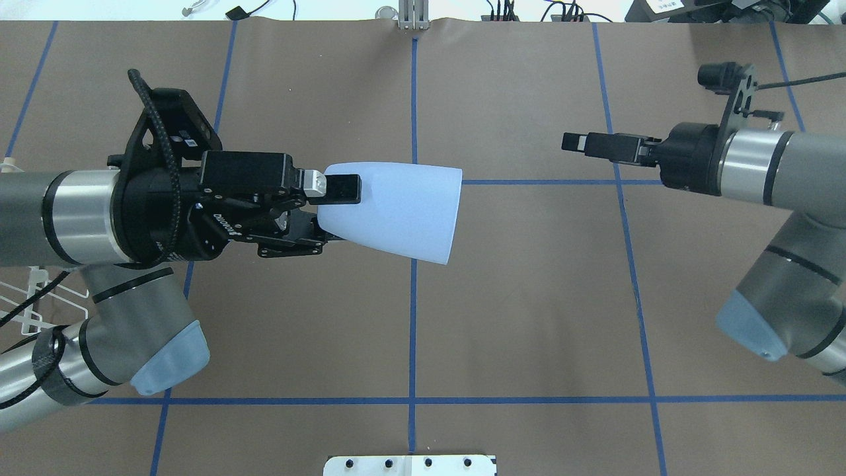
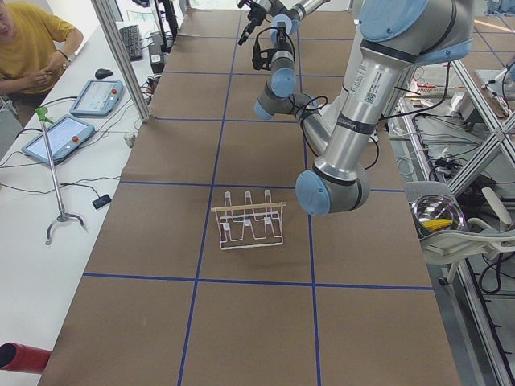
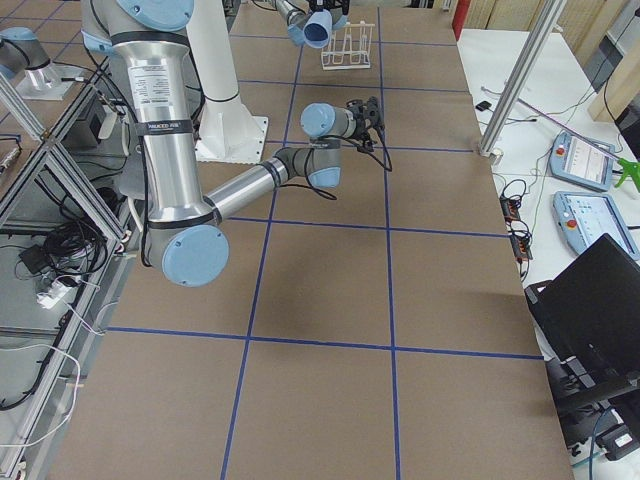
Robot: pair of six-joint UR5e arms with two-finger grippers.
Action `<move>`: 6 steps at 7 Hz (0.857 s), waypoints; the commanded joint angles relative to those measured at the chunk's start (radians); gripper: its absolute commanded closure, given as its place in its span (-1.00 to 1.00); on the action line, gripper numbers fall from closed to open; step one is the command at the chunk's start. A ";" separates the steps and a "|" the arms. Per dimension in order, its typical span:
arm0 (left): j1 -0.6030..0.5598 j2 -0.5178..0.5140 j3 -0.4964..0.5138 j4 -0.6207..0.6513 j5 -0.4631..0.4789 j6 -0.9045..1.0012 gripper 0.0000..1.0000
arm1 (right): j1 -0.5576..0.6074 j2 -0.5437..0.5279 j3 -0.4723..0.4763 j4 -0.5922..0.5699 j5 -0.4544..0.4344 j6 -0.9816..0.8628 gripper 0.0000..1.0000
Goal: Hang cup on cup holder
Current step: 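Open the right gripper and withdraw it while the left gripper holds the cup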
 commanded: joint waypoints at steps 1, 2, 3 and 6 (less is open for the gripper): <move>-0.016 0.011 -0.011 0.107 -0.004 0.118 1.00 | 0.208 -0.036 -0.058 -0.229 0.229 -0.228 -1.00; -0.059 0.014 -0.027 0.193 -0.015 0.148 1.00 | 0.251 -0.054 -0.091 -0.325 0.236 -0.392 -1.00; -0.103 0.022 -0.069 0.317 -0.077 0.204 1.00 | 0.279 -0.056 -0.102 -0.455 0.239 -0.537 -1.00; -0.288 0.055 -0.253 0.843 -0.289 0.512 1.00 | 0.400 -0.086 -0.112 -0.804 0.265 -1.003 -1.00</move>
